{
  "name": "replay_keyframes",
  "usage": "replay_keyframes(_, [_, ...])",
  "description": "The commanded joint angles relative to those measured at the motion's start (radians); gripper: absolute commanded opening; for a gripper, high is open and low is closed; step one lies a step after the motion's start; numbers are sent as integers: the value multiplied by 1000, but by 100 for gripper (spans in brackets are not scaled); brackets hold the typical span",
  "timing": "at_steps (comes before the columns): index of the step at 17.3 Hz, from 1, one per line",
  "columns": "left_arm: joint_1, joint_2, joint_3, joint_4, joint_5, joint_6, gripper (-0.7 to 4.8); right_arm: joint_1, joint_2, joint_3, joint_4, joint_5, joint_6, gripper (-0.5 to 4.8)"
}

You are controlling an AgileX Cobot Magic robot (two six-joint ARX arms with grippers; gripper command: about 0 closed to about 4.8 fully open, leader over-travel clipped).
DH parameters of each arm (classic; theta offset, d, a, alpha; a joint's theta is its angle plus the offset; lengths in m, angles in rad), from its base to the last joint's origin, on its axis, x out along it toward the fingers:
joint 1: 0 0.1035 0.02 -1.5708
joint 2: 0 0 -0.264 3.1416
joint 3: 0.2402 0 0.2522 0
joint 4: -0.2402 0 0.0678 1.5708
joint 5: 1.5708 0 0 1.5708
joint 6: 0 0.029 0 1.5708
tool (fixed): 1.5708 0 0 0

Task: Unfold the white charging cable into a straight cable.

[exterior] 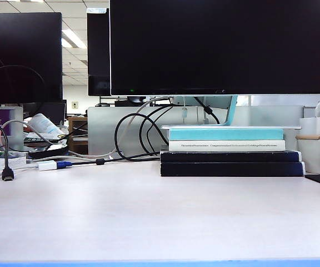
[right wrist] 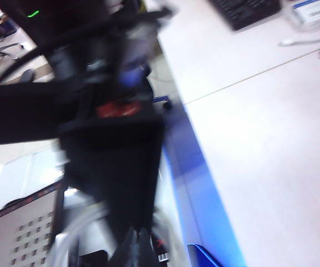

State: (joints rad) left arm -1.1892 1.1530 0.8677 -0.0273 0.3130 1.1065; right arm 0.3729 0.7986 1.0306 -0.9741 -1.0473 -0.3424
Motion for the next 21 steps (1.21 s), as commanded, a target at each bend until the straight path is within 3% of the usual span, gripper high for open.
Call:
replay_keyframes(1, [0,-2,3,6,42,-8,-6,1,14,4,65,-6,43,-1])
replay_keyframes(3, [0,-2,3,-6,-45,-7,-6,1,27,5,45,-8,59,11])
replay_keyframes(4, [2,-2,3,-27,-96,5,-6,1,24,5,19,-28,59,119])
replay_keyframes(5, [2,-2,3,-54,-116,16,-6,1,23,5,2,-58,59,160])
replay_keyframes(12, [2,-3,3,-49,-171,31,-6,1,-16,5,-151,-80,47,134])
replay_keyframes(14, [2,-3,3,-11,-146,39,-6,1,-15,5,-189,-77,15,134])
replay_keyframes(15, [1,-3,3,-1,-89,37,-6,1,-14,5,-197,-69,-8,106])
replay_keyframes(19, [1,-3,3,53,-87,38,-6,1,-13,4,-197,-69,-19,102])
replay_keyframes(21, [1,-3,3,62,-80,37,-6,1,-13,3,-196,-69,-28,33])
